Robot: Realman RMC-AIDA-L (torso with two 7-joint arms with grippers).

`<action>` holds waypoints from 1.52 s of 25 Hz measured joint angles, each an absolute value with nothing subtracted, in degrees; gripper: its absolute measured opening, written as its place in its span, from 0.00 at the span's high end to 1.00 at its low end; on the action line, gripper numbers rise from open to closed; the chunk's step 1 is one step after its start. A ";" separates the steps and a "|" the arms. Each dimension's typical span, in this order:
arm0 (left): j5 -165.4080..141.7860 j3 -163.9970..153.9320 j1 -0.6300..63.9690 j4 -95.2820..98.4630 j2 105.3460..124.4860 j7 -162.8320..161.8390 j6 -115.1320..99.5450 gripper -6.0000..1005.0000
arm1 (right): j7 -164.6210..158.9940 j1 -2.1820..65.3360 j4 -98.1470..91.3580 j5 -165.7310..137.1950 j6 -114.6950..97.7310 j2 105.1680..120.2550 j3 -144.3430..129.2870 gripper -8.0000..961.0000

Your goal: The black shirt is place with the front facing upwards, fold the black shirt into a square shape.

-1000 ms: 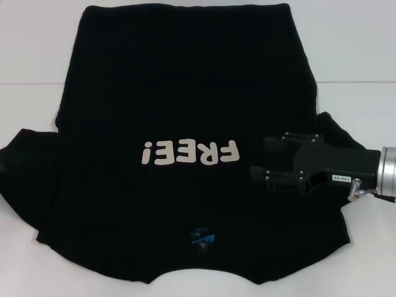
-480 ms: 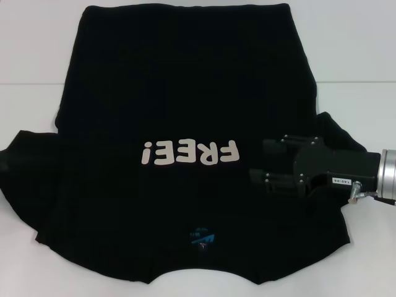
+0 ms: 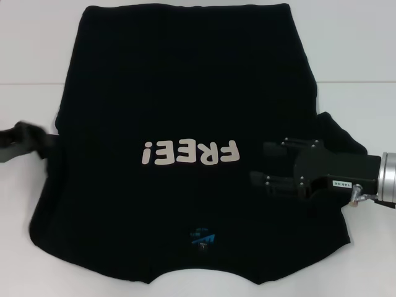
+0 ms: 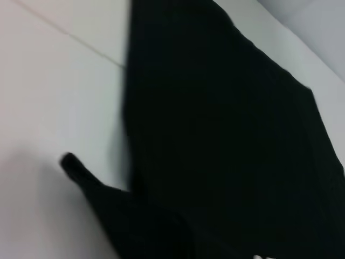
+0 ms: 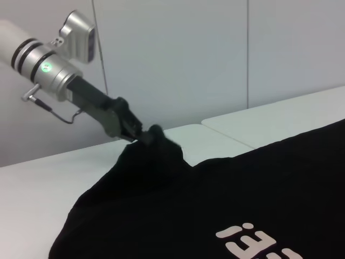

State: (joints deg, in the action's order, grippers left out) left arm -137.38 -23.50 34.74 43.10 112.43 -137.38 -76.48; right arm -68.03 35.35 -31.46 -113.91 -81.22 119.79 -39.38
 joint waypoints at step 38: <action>-109.94 -28.81 23.45 33.69 116.55 -74.12 -101.27 0.22 | -125.26 35.25 -43.73 -122.90 -81.77 109.35 -33.09 0.19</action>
State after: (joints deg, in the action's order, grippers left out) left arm -109.94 -28.81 23.45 33.69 116.55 -74.12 -101.27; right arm -125.26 35.25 -43.72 -122.90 -81.77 109.35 -33.09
